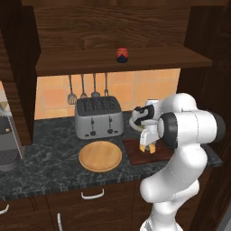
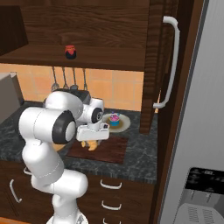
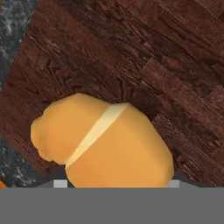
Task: From the different types of pastries on the counter, select a croissant and place it on the cutting board. Then retrieve a jar of jam from the cabinet and place it alongside the croissant on the cutting board.
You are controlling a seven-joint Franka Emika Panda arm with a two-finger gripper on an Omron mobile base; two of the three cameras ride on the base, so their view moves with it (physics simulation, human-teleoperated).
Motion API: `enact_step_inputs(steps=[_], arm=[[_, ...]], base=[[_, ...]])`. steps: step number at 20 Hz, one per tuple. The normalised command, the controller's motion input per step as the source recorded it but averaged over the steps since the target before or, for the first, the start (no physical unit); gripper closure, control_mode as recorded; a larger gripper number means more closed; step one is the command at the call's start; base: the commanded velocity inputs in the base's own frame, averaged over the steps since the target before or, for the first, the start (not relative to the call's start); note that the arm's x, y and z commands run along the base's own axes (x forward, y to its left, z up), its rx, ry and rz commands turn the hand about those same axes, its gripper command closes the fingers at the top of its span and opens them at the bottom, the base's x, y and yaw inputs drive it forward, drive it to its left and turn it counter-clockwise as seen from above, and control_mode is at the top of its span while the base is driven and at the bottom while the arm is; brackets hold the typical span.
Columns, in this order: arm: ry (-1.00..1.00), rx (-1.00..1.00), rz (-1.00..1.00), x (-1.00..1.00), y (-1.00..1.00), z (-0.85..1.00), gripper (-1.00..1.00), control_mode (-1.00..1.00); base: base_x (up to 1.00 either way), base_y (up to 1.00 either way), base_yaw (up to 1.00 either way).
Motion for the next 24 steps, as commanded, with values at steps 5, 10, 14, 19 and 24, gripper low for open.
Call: enact_step_inputs(steps=[5, 10, 14, 19, 24], arm=[[-0.04, 0.00, 0.00, 0.09, -0.01, -0.05, -1.00, -1.00], [-0.10, 0.01, 0.01, 0.04, -0.12, 0.45, -1.00, -1.00], [-0.04, 0.00, 0.02, 0.00, -0.09, 0.17, -1.00, -1.00], [-0.03, 0.00, 0.01, 0.00, -0.06, 0.09, -1.00, -1.00], [-0.24, 0.00, 0.00, -0.43, -0.03, 0.44, -1.00, -1.00]], base=[[0.00, 0.00, 0.00], [0.00, 0.00, 0.00], [0.00, 0.00, 0.00], [0.00, 0.00, 0.00], [0.00, 0.00, 0.00]])
